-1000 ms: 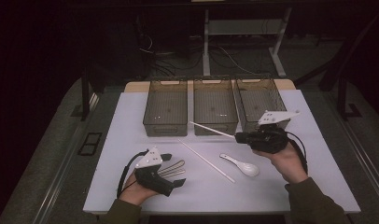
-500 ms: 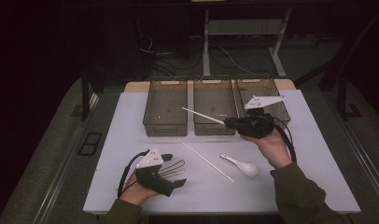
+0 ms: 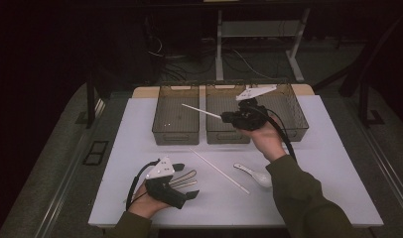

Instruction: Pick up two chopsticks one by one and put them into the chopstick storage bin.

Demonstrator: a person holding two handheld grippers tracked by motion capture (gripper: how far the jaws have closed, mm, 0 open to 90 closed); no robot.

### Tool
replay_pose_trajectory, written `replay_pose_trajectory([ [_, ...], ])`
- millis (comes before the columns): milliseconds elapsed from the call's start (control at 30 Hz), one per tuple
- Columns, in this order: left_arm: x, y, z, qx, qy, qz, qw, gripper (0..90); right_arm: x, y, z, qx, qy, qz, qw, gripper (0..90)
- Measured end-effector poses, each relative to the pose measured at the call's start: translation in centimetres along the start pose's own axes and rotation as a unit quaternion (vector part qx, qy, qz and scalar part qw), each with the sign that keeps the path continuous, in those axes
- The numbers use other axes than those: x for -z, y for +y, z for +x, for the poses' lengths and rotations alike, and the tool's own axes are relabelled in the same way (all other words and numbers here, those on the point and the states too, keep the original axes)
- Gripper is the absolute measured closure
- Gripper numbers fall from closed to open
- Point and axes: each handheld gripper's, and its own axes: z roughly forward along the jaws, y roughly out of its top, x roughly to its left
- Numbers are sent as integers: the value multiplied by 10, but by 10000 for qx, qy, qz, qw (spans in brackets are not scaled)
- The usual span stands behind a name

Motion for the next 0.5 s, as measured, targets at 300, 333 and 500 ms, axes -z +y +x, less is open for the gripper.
replay_pose_trajectory([
  [300, 0, 0, 0, -59, 5, 14, 10000, 2, -35, 22, 4, -19, -66, 118, 9999, 839],
  [333, -1, 0, 0, -48, -1, -4, 10000, 1, -45, 26, 6, 7, -98, 189, 9998, 839],
  [500, -1, 1, 1, -87, -59, 28, 9999, 2, -72, 32, 7, -9, -174, 323, 9993, 839],
])
